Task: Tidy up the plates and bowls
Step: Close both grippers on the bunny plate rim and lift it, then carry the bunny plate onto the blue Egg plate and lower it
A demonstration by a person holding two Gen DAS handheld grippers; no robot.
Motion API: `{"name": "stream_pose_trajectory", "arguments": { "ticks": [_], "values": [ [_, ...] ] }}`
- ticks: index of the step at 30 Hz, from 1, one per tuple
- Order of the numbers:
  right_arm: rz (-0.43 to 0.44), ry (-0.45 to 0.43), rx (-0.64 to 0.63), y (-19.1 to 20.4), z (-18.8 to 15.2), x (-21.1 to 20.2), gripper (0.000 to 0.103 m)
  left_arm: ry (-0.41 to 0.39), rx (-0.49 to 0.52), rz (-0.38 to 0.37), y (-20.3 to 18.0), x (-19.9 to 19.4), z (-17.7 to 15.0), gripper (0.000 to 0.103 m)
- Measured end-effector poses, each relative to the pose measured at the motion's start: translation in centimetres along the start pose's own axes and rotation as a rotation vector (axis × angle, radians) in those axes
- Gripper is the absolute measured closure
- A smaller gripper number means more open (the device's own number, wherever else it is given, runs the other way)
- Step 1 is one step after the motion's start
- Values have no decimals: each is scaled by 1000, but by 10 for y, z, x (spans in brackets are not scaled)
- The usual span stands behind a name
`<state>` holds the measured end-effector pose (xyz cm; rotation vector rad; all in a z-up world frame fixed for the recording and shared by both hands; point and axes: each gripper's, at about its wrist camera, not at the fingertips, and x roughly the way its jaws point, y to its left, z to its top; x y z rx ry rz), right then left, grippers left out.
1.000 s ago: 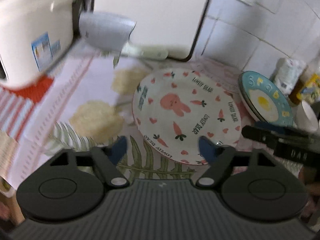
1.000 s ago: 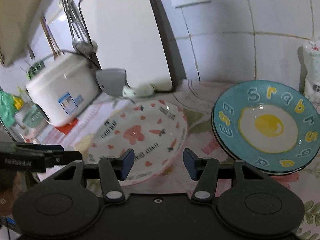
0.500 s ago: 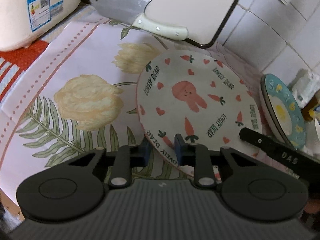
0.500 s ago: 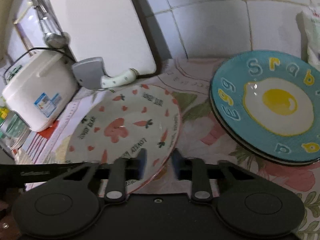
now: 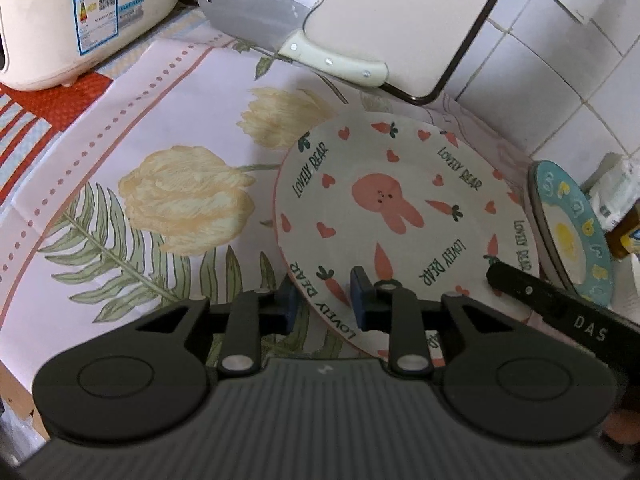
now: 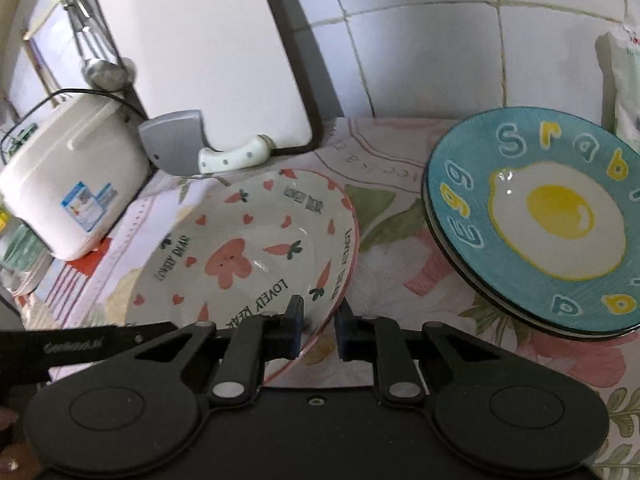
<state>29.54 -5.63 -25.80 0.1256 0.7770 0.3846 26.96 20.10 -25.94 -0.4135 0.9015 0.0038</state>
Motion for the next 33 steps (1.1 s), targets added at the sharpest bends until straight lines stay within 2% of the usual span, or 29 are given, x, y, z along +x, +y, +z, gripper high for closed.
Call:
{"name": "stream_pose_trajectory", "arguments": {
  "ticks": [10, 15, 18, 23, 33],
  "values": [
    [41, 3, 5, -3, 3, -56, 82, -32, 72, -8, -32, -58, -18, 78],
    [65, -33, 69, -20, 4, -99, 82, -47, 168, -73, -59, -89, -20, 79],
    [50, -30, 87, -26, 7, -124, 82, -52, 205, -93, -78, -102, -23, 79],
    [47, -63, 111, -40, 10, -162, 81, -55, 224, -146, -103, -118, -27, 79],
    [13, -117, 183, -83, 12, -208, 80, -68, 368, -187, -171, -125, -25, 78]
  ]
}}
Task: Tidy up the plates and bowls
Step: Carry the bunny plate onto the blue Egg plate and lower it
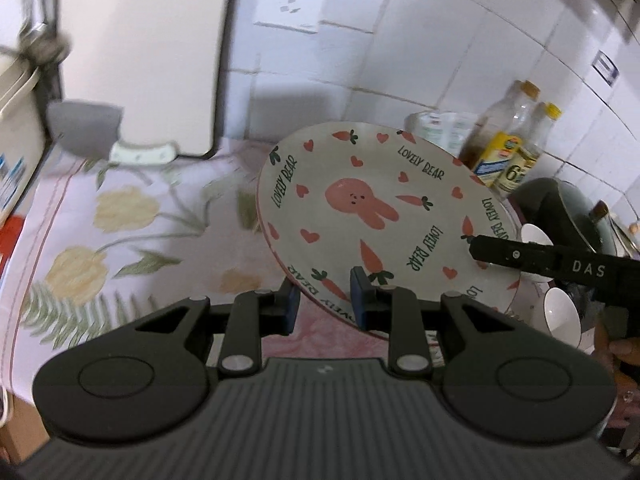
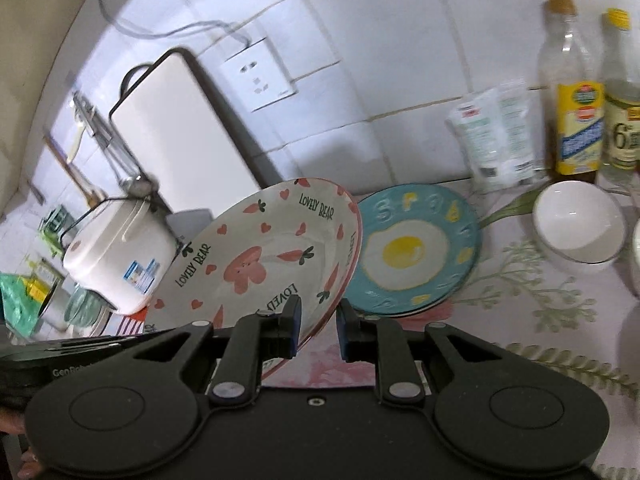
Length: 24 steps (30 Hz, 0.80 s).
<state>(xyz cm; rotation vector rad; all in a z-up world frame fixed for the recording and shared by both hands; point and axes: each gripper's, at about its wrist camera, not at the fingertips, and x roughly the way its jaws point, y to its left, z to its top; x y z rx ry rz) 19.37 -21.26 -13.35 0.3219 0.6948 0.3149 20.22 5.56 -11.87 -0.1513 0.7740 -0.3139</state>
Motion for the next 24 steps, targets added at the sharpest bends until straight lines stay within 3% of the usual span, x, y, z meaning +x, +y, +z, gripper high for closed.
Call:
{"name": "stream_pose_trajectory", "arguments": {
  "ticks": [8, 15, 24],
  "values": [
    [-72, -6, -4, -28, 19, 0, 80, 8, 8, -27, -19, 41, 16, 78],
    [-119, 41, 15, -55, 22, 50, 79, 88, -22, -3, -12, 100, 18, 78],
    [-135, 125, 26, -77, 25, 92, 78, 166, -15, 3, -1, 143, 27, 78]
  ]
}}
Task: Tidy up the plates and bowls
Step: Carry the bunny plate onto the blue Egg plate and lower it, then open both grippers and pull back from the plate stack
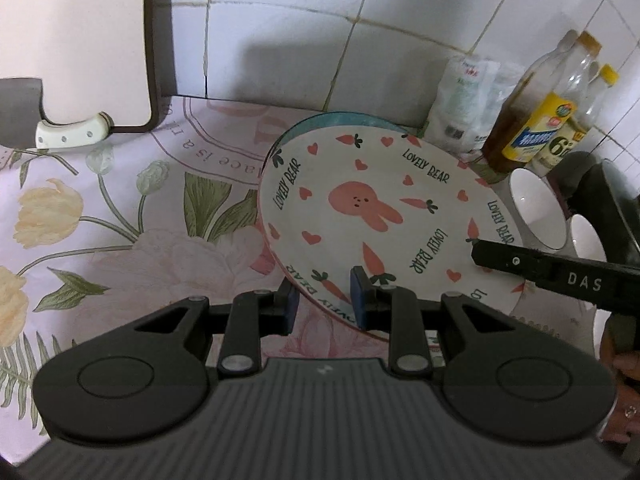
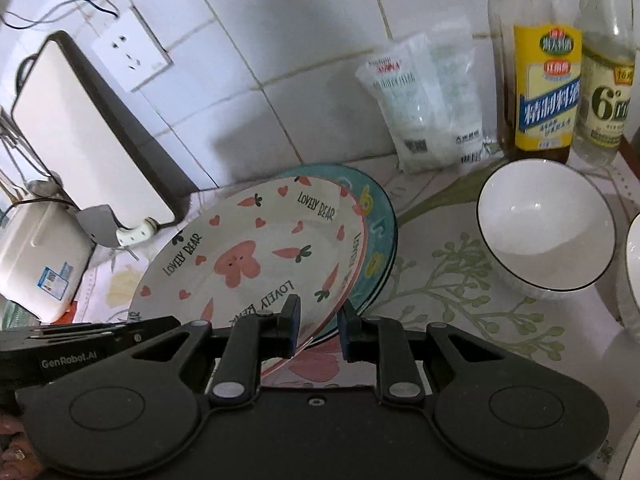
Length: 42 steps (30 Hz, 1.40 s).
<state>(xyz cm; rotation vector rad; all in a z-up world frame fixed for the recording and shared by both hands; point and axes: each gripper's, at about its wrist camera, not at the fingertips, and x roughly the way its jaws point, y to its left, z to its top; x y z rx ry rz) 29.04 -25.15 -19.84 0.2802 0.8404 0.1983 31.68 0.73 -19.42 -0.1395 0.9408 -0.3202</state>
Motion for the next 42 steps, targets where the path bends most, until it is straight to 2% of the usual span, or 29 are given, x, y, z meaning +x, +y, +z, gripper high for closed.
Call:
{"name": "stream_pose_trajectory", "arguments": {
  "ticks": [4, 9, 15, 20, 23, 28, 33, 35, 37, 42],
  "values": [
    [-10, 2, 25, -5, 4, 9, 78, 5, 3, 2, 1, 10, 9, 78],
    [-49, 29, -10, -1, 13, 16, 75, 21, -12, 2, 2, 22, 17, 78],
    [-64, 49, -28, -4, 13, 25, 75, 32, -52, -7, 6, 32, 10, 78],
    [-120, 48, -105, 7, 6, 27, 74, 43, -56, 14, 4, 38, 10, 78],
    [-132, 55, -96, 6, 4, 29, 74, 63, -66, 11, 7, 43, 11, 78],
    [-149, 61, -120, 11, 1, 36, 67, 70, -79, 25, 6, 46, 11, 78],
    [-149, 71, -108, 11, 2, 41, 64, 70, -90, 61, 5, 45, 14, 77],
    [-154, 62, -121, 12, 1, 42, 62, 60, -73, 119, 2, 42, 16, 71],
    [-154, 52, -137, 12, -1, 42, 61, 42, -49, 150, -1, 38, 16, 71],
    [-125, 29, -106, 5, -4, 31, 61, 33, -39, 138, -4, 16, 12, 70]
  ]
}}
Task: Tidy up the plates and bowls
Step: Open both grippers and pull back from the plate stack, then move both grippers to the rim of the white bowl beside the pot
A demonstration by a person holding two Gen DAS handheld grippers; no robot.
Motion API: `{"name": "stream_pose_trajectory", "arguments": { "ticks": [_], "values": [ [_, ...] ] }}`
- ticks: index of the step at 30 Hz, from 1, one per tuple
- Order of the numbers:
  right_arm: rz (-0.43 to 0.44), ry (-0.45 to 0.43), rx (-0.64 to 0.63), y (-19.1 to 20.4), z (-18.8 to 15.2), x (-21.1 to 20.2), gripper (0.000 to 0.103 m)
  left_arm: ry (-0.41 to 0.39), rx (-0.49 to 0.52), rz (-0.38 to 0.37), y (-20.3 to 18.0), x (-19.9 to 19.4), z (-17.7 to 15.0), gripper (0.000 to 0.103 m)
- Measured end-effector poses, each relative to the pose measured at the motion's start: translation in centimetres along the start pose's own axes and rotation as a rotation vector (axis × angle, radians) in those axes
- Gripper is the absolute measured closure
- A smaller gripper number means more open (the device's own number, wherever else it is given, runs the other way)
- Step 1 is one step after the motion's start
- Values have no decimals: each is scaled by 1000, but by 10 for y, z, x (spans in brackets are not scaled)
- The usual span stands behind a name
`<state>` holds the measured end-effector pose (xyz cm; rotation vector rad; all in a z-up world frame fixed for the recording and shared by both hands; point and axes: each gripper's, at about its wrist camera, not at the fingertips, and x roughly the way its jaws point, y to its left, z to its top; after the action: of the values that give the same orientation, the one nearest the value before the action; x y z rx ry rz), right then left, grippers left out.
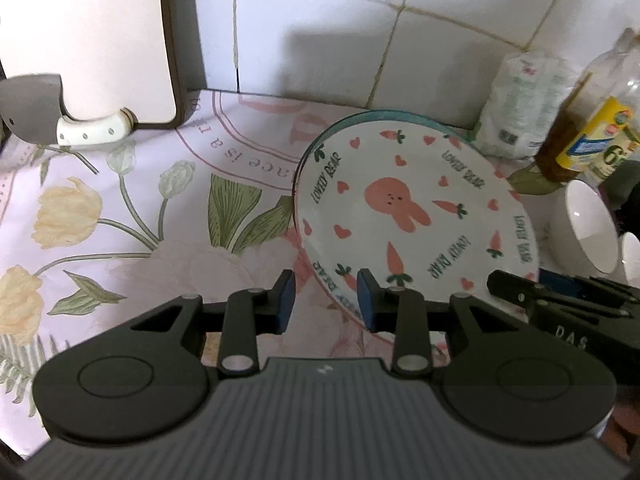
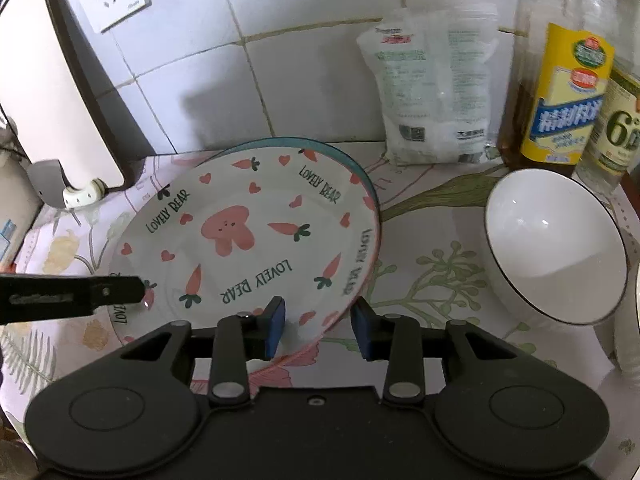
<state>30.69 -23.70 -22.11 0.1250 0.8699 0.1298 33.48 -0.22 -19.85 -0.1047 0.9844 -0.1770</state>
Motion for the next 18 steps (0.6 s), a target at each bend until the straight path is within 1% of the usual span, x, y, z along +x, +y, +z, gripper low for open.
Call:
{"name": "stream_pose_trajectory", "arguments": {
  "ticks": [4, 9, 10, 11, 13, 15, 17, 18],
  "values": [
    [54, -34, -4, -4, -6, -28, 61, -15, 31, 0, -9, -28, -6, 62],
    [109, -78, -33, -9, -13, -74, 60, -50, 84, -12, -26, -71, -14, 61],
    [117, -87, -41, -9, -14, -83, 60, -63, 101, -17, -31, -82, -17, 58],
    [122, -99, -56, -9, -16, -94, 60, -72, 114, -18, -35, -91, -20, 56],
    [119, -126, -90, -8, -18, -115, 58, -87, 144, -17, -42, -111, -26, 54],
    [113, -148, -120, -7, -20, -136, 55, -95, 170, -20, -49, -130, -33, 53],
    [112, -171, -138, -8, -23, -159, 53, -102, 193, -31, -55, -149, -41, 48],
    [117, -182, -144, -9, -24, -169, 50, -106, 200, -38, -57, -157, -45, 48]
  ]
}}
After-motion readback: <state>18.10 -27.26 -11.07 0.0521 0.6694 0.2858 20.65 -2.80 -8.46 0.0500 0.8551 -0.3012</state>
